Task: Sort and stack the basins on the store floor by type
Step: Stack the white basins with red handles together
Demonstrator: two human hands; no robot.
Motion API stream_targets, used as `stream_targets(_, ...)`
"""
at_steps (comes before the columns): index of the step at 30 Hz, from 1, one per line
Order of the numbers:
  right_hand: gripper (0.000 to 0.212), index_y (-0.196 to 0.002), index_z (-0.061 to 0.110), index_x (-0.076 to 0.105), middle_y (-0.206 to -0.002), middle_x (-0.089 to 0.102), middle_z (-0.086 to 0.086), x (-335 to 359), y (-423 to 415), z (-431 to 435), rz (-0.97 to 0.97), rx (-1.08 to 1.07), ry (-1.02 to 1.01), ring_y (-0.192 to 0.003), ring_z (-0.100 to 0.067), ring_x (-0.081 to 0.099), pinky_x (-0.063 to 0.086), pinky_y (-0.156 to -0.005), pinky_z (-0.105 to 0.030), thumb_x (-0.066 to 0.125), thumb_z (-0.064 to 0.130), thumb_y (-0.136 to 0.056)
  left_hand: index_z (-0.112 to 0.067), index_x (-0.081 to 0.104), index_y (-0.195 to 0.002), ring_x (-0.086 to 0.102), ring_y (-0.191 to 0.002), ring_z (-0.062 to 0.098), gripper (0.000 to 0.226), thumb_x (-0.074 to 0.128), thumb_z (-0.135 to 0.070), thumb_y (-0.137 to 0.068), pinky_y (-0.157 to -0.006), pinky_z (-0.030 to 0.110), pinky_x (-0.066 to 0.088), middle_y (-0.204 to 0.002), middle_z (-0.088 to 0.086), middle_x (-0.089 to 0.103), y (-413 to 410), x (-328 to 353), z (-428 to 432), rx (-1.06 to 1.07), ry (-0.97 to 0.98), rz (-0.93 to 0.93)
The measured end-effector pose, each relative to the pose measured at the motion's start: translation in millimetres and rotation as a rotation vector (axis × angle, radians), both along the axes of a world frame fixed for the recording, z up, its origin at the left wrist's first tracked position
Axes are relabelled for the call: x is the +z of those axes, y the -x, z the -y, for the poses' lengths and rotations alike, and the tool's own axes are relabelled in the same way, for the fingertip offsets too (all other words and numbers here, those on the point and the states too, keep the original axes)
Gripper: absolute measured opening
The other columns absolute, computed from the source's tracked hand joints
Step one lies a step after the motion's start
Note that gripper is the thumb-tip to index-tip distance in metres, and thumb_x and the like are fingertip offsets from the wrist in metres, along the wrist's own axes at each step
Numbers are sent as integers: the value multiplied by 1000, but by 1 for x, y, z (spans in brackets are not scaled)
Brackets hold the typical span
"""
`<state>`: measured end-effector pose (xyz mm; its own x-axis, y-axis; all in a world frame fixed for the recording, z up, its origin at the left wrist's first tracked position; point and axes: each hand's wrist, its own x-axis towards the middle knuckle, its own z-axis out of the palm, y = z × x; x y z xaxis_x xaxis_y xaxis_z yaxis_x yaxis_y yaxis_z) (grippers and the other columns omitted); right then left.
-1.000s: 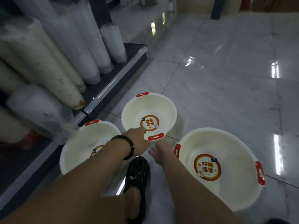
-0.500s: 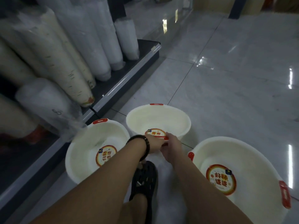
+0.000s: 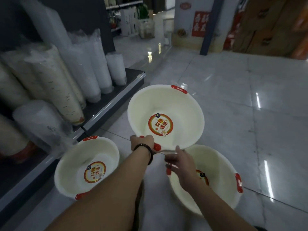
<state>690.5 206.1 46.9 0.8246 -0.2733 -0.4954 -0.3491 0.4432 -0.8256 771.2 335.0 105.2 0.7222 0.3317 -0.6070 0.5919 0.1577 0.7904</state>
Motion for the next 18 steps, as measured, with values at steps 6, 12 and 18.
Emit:
stream_targets(6,72,-162,22,34,-132,63,-12,28,47,160,-52,-220,248,-111,-34,70,61,-95,-57,68,43,-102,-18,51,-127,62,-103,34,42,65,-11,-88,-76,50,63,-111,8,59,1,18,2,-243,-233,103)
stream_targets(12,55,-148,19,55,-121,76,-12,38,84,229,-34,-162,282,-99,-40,78,67,-74,-52,73,32,-98,-22,50,-125,63,-93,27,31,63,-25,-97,-73,45,61,-112,7,61,1,9,35,-502,-384,211)
stream_targets(18,38,-141,24,61,-115,76,-10,40,81,265,-50,-460,214,-91,-38,79,66,-81,-57,57,39,-107,-24,49,-128,65,-96,29,34,62,-27,-96,-79,55,63,-112,6,62,-12,-7,75,-643,-458,245)
